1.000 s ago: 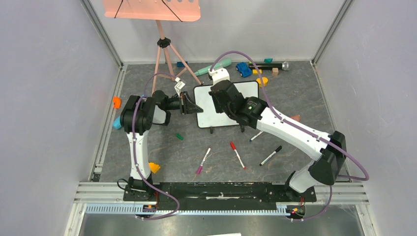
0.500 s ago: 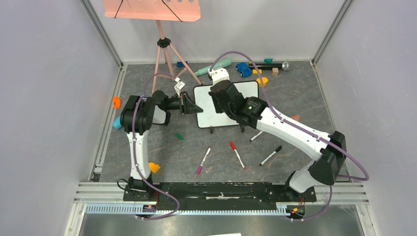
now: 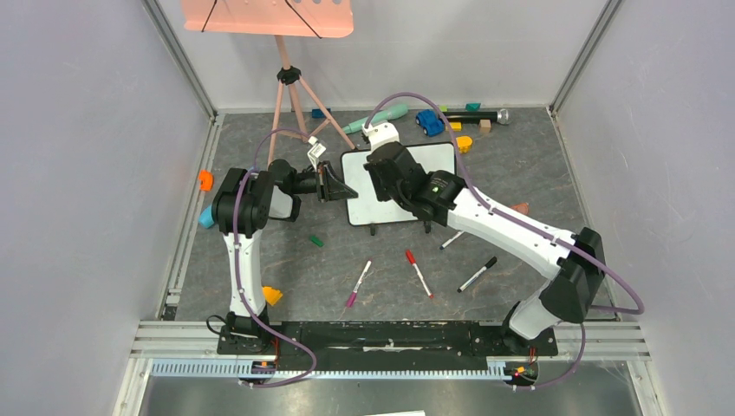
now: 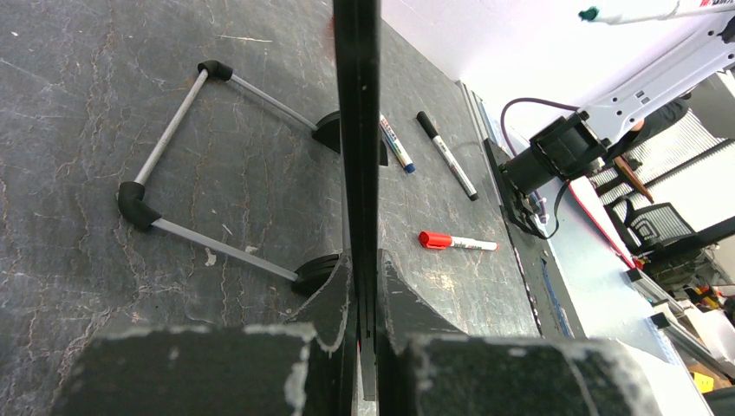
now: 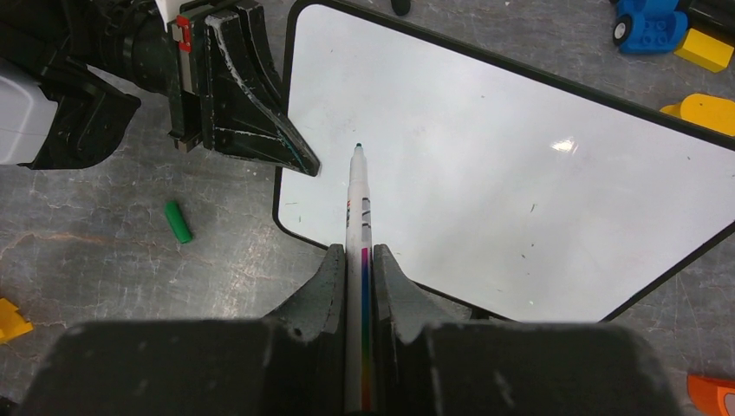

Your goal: Write a sentence on the whiteboard

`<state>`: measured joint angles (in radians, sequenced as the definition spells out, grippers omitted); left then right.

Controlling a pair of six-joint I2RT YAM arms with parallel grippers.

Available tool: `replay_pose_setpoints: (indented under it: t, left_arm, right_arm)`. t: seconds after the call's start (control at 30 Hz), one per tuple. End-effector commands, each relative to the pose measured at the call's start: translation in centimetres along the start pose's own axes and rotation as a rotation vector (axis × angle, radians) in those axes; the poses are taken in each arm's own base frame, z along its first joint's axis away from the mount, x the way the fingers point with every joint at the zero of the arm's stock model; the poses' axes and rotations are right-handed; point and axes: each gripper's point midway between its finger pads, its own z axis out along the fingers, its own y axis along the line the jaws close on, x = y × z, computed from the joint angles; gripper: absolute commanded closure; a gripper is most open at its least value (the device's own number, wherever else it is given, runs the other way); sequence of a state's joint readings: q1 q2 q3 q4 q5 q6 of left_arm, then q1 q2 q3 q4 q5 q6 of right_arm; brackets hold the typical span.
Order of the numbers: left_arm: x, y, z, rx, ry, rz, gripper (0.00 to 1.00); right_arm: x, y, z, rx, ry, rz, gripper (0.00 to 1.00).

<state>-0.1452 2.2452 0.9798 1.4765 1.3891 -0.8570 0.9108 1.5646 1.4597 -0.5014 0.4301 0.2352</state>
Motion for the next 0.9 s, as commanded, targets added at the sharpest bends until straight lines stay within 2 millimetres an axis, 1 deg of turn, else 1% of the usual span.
replay_pose_setpoints:
  t: [0.0,0.47,0.87]
  left_arm:
    - [1.5,-0.5,-0.1,0.053,0.047,0.090,0.98]
    - [1.5,-0.5,-0.1,0.052,0.046,0.093,0.97]
    - [1.5,-0.4,-0.1,0.052,0.045,0.090,0.98]
  right_arm:
    - [-2.4,0.8,0.0,-0.025,-0.061,0.027,1.00]
    - [-3.6,1.6,0.7,-0.042,-0.076,0.031,1.00]
    - [-3.2,1.4,0.7,-0.035,-0.067,0.034,1.00]
